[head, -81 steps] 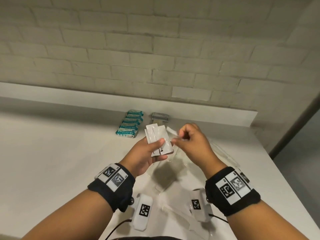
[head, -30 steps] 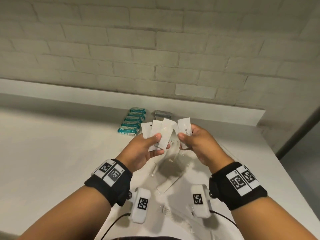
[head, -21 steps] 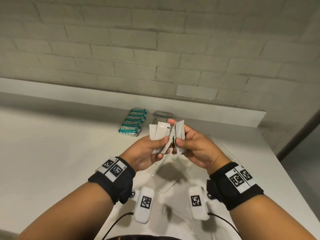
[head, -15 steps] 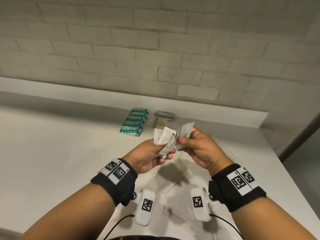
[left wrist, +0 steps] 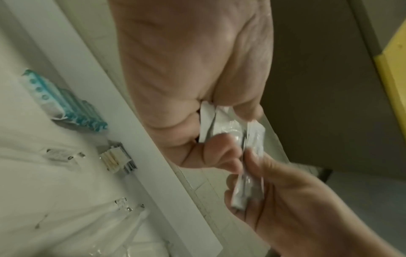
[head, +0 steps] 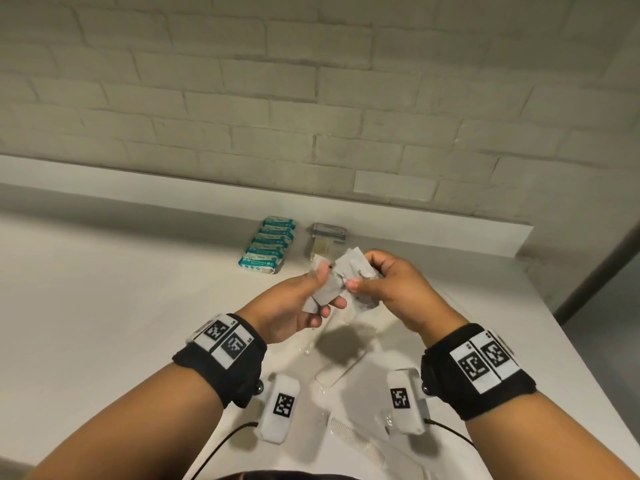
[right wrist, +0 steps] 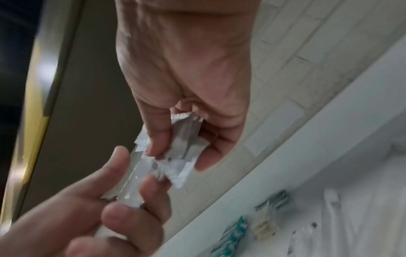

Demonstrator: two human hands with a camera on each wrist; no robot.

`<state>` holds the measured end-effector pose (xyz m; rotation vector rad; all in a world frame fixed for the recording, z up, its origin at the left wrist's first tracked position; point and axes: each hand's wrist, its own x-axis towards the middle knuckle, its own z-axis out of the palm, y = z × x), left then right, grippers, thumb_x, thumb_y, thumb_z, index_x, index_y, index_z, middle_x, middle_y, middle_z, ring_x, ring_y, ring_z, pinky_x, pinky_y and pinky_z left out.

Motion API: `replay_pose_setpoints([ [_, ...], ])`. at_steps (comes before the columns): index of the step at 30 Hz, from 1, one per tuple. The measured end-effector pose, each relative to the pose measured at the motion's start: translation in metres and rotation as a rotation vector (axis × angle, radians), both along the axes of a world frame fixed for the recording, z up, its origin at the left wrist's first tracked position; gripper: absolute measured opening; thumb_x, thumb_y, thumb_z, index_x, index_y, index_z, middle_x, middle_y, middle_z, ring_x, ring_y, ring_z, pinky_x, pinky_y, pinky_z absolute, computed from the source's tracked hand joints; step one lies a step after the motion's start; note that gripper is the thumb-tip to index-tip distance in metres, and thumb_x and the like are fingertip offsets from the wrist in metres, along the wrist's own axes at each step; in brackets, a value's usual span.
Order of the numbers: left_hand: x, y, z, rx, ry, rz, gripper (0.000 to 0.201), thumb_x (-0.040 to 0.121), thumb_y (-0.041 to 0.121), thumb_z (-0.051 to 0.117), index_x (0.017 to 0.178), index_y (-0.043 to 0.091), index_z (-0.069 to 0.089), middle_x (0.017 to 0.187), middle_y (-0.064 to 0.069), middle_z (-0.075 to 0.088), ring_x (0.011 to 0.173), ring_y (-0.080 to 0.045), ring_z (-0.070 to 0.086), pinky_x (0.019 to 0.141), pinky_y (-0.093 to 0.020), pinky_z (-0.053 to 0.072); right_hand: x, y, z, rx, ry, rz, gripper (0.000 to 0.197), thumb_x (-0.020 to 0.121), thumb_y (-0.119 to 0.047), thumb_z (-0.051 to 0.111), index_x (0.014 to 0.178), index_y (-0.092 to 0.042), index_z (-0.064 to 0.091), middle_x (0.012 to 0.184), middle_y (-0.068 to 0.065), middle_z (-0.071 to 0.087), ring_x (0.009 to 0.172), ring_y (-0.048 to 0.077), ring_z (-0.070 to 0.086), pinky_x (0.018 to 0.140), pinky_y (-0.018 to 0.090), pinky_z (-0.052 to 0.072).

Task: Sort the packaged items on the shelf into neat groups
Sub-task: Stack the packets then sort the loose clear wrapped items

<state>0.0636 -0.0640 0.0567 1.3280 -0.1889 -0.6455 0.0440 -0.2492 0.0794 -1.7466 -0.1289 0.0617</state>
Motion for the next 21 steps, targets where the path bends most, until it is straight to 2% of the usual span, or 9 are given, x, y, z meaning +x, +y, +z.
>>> replay_pose_setpoints([
  [1, 0.002, 0.002, 0.001, -0.036, 0.045, 0.047, 0.046, 0.089, 0.054, 0.046, 0.109, 0.016, 0.065, 0.080, -0.005, 0.065, 0.060, -0.012, 0.050, 0.050, -0.019, 0.039, 0.000, -0.002, -0.001, -0.058, -0.058, -0.016, 0.018, 0.079, 0.003, 0.072, 0.083, -0.013, 0.063, 0.078, 0.000, 0.061, 0.065, 0.012, 0.058, 0.056, 0.027, 0.051],
  [3, 0.004, 0.005, 0.001, -0.071, 0.086, 0.128, 0.031, 0.093, 0.037, 0.054, 0.107, 0.012, 0.066, 0.078, -0.005, 0.062, 0.060, -0.011, 0.051, 0.048, -0.018, 0.042, -0.001, -0.005, -0.003, -0.217, -0.117, -0.004, 0.024, 0.076, 0.002, 0.074, 0.079, -0.019, 0.064, 0.086, 0.000, 0.056, 0.074, 0.016, 0.058, 0.066, 0.037, 0.055],
  [6, 0.008, 0.007, -0.002, -0.011, 0.017, 0.206, 0.021, 0.088, 0.005, 0.062, 0.109, 0.008, 0.061, 0.080, -0.004, 0.060, 0.061, -0.009, 0.057, 0.049, -0.017, 0.044, -0.009, -0.010, 0.000, -0.365, -0.099, 0.033, 0.028, 0.083, -0.004, 0.069, 0.084, -0.031, 0.062, 0.093, -0.003, 0.059, 0.079, 0.013, 0.061, 0.068, 0.030, 0.055],
  [11, 0.013, 0.009, -0.006, 0.196, -0.169, 0.281, 0.044, 0.077, 0.006, 0.076, 0.115, 0.015, 0.058, 0.090, -0.005, 0.064, 0.077, -0.013, 0.064, 0.057, -0.021, 0.046, -0.010, -0.017, 0.030, -0.301, -0.086, 0.063, 0.015, 0.091, -0.006, 0.060, 0.101, -0.017, 0.061, 0.091, 0.002, 0.065, 0.071, 0.006, 0.063, 0.060, 0.021, 0.053],
  [13, 0.013, 0.004, -0.007, 0.132, -0.187, 0.228, 0.042, 0.078, 0.002, 0.074, 0.114, 0.014, 0.058, 0.087, -0.003, 0.065, 0.072, -0.010, 0.064, 0.056, -0.021, 0.046, -0.009, -0.007, 0.036, -0.489, -0.108, 0.142, 0.013, 0.091, -0.013, 0.062, 0.105, -0.014, 0.060, 0.101, 0.003, 0.060, 0.081, 0.010, 0.061, 0.067, 0.022, 0.052],
  [16, 0.010, -0.002, -0.007, -0.027, -0.155, 0.154, 0.038, 0.083, -0.009, 0.062, 0.116, 0.009, 0.055, 0.089, -0.006, 0.065, 0.065, -0.009, 0.063, 0.051, -0.019, 0.045, -0.010, 0.014, 0.027, -0.744, -0.083, 0.174, 0.016, 0.091, -0.026, 0.061, 0.103, -0.023, 0.051, 0.100, -0.002, 0.059, 0.085, 0.015, 0.060, 0.068, 0.027, 0.049],
  [18, 0.009, -0.001, -0.004, -0.038, -0.141, 0.155, 0.027, 0.089, -0.005, 0.056, 0.111, 0.010, 0.056, 0.082, -0.003, 0.066, 0.060, -0.008, 0.059, 0.050, -0.018, 0.043, -0.010, 0.020, 0.016, -0.678, -0.026, 0.136, 0.022, 0.090, -0.025, 0.061, 0.103, -0.025, 0.044, 0.098, 0.000, 0.062, 0.084, 0.020, 0.063, 0.066, 0.034, 0.053],
  [19, 0.008, 0.002, -0.003, -0.023, -0.126, 0.156, 0.018, 0.093, 0.008, 0.055, 0.111, 0.011, 0.058, 0.078, 0.000, 0.064, 0.058, -0.008, 0.056, 0.049, -0.019, 0.041, -0.010, 0.019, 0.011, -0.621, -0.007, 0.106, 0.027, 0.089, -0.023, 0.063, 0.107, -0.026, 0.043, 0.098, 0.000, 0.062, 0.084, 0.021, 0.064, 0.065, 0.036, 0.055],
  [21, 0.011, 0.012, -0.003, 0.014, -0.049, 0.193, 0.037, 0.098, 0.042, 0.044, 0.111, 0.013, 0.062, 0.072, 0.003, 0.058, 0.055, -0.008, 0.045, 0.050, -0.020, 0.033, -0.008, 0.013, 0.007, -0.559, 0.014, 0.039, 0.033, 0.088, -0.020, 0.065, 0.114, -0.027, 0.046, 0.098, -0.001, 0.063, 0.082, 0.019, 0.066, 0.064, 0.036, 0.057],
])
